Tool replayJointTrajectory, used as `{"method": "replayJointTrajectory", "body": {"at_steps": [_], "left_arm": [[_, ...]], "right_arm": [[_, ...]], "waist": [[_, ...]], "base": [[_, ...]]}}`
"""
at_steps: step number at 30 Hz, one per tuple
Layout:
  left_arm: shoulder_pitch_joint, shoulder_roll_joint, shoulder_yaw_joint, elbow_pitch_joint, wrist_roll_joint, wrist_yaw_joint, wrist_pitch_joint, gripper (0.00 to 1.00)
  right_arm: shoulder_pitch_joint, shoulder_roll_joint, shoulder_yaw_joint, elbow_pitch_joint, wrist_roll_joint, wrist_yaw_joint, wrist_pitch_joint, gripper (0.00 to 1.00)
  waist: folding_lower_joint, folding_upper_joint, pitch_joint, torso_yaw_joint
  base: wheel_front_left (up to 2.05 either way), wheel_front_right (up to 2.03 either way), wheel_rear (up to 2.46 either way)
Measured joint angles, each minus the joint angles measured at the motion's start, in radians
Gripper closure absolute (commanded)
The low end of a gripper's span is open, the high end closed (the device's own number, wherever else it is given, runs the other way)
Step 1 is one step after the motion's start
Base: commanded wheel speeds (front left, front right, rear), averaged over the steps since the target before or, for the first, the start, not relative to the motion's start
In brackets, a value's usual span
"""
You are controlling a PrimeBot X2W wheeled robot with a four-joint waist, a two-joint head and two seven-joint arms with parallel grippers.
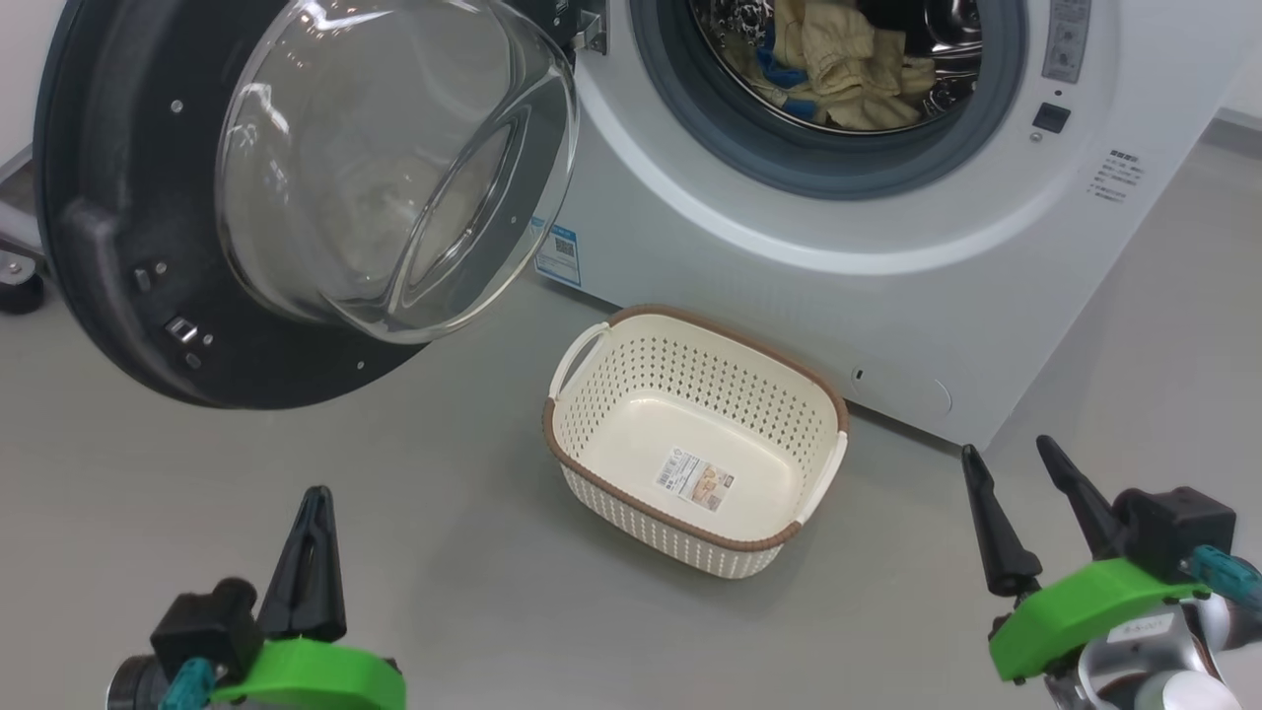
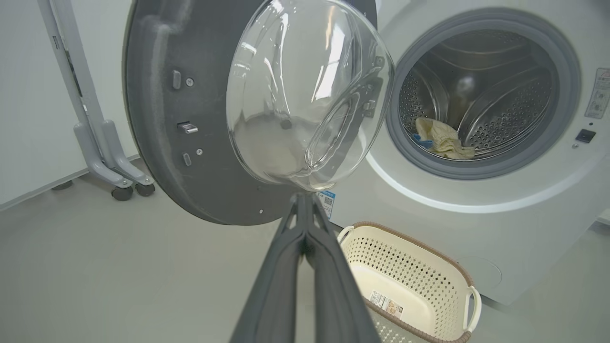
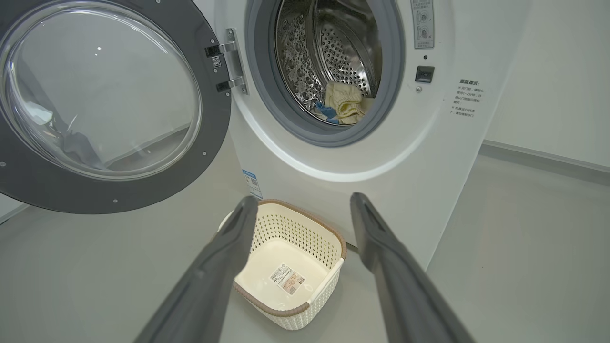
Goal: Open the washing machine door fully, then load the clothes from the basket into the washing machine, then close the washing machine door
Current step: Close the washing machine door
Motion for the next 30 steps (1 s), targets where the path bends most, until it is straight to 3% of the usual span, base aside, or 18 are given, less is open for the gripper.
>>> {"method": "replayJointTrajectory", "body": {"at_steps": [5, 8, 17, 26, 30], "left_arm": [[0.001, -0.040, 0.042, -0.052, -0.106, -0.075, -0.006, 1.00], [0.001, -0.058, 0.078, -0.078, -0.212, -0.146, -0.006, 1.00], [-0.084, -0.058, 0.223, -0.164, -0.504, -0.277, 0.032, 1.00], [-0.210, -0.024, 0.397, -0.141, -0.813, -0.332, 0.119, 1.00], [-0.277, 0.023, 0.477, -0.076, -0.943, -0.341, 0.172, 1.00]], "right_arm": [[0.001, 0.000, -0.022, -0.002, 0.000, 0.000, 0.000, 0.00], [0.002, 0.000, -0.026, -0.005, 0.000, 0.000, 0.000, 0.00], [0.003, 0.000, -0.029, -0.014, 0.000, 0.000, 0.003, 0.00], [0.003, 0.000, -0.029, -0.019, 0.002, 0.000, 0.009, 0.00], [0.003, 0.000, -0.029, -0.025, 0.002, 0.000, 0.015, 0.00]], "waist": [[0.0000, 0.0000, -0.008, -0.002], [0.0000, 0.0000, -0.010, -0.006], [0.0000, 0.0000, -0.011, -0.018], [0.0000, 0.0000, -0.006, -0.043], [0.0000, 0.0000, 0.003, -0.059]], "base": [[0.00, 0.00, 0.00], [0.00, 0.00, 0.00], [0.00, 0.00, 0.00], [0.00, 0.00, 0.00], [0.00, 0.00, 0.00]]}}
